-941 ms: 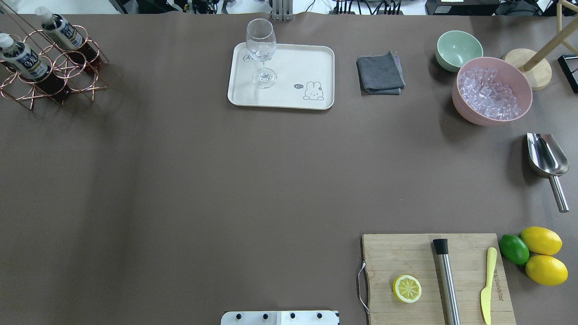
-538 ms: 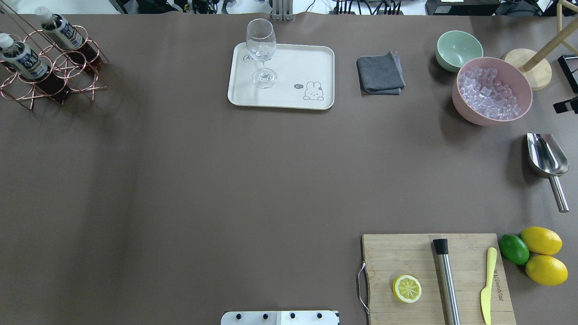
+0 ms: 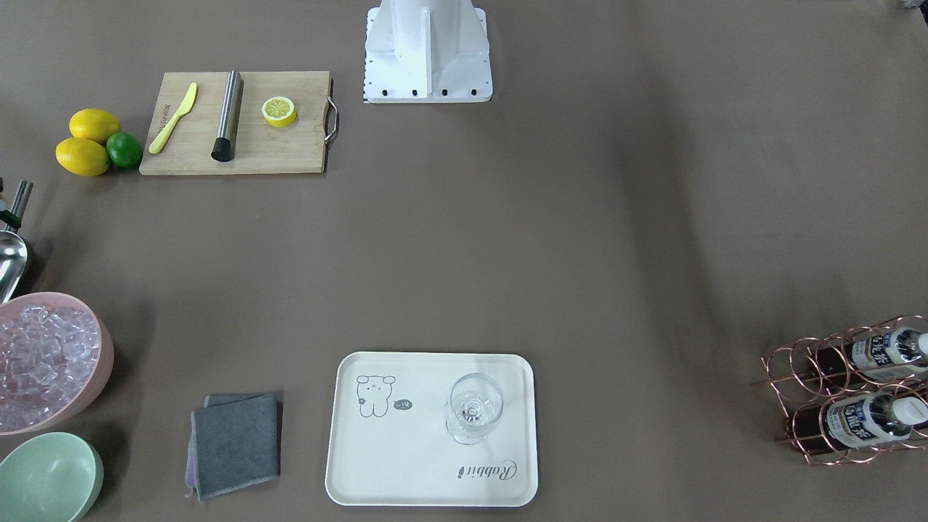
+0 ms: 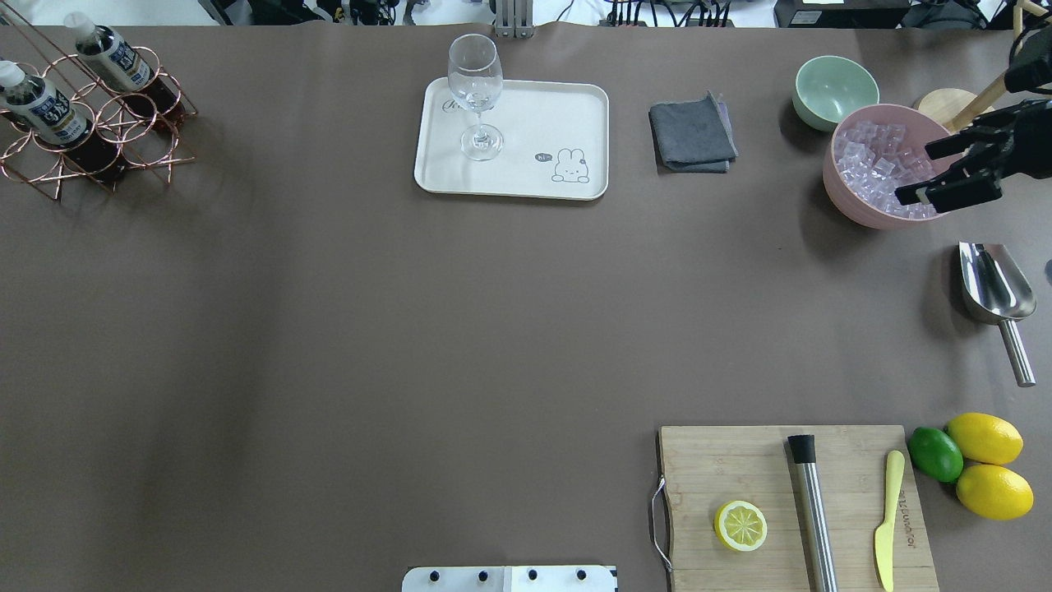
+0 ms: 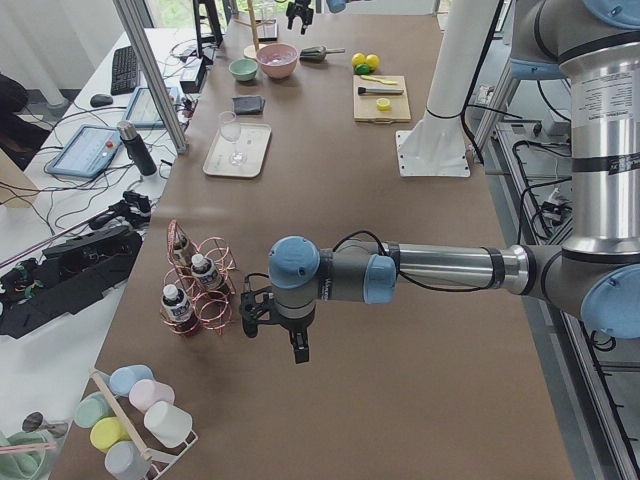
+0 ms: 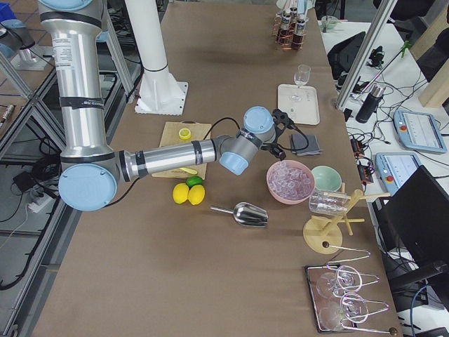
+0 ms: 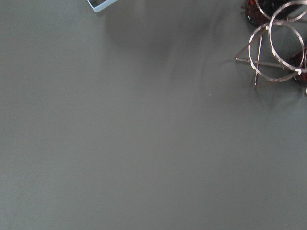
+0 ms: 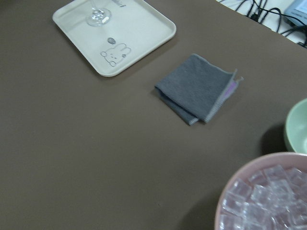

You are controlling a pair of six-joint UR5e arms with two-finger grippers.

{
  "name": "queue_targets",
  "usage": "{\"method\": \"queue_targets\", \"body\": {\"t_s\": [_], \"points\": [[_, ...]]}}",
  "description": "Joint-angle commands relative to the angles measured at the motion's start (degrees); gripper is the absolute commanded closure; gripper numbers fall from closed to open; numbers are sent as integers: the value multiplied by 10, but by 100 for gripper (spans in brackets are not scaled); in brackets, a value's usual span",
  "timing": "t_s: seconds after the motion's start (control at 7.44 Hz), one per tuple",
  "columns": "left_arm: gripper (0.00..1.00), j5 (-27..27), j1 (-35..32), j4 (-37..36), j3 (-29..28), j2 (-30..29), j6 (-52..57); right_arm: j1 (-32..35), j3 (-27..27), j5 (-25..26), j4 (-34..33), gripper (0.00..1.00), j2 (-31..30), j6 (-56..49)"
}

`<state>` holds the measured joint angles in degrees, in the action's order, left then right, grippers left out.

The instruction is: Take tea from basket to plate

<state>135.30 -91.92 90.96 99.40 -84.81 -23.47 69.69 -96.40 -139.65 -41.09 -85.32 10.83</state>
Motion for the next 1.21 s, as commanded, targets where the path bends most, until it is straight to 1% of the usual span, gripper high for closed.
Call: {"method": "queue_targets", "body": {"t_s": [0.0,0.13,0.27,0.4,0.54,0.67,0.81,1.08], "points": [[3,0,31,0,-4,-72,-255,-62,-12,-8,111,0,15,17],[2,-1,48,3,-18,-103,-356,-92,-10,-6,153,0,35,17],[3,-1,48,27,-28,-119,-429,-94,-12,-6,157,1,50,33],[3,-3,48,80,-45,-126,-523,-104,-16,2,190,1,62,43],[3,-5,47,162,-68,-131,-614,-104,-19,23,240,1,68,101],[3,-13,47,218,-70,-137,-678,-109,-18,31,282,0,71,107],[3,-29,47,228,-72,-148,-715,-119,-11,42,310,0,77,109],[2,-32,45,228,-100,-208,-829,-147,-11,99,359,1,88,114]]}}
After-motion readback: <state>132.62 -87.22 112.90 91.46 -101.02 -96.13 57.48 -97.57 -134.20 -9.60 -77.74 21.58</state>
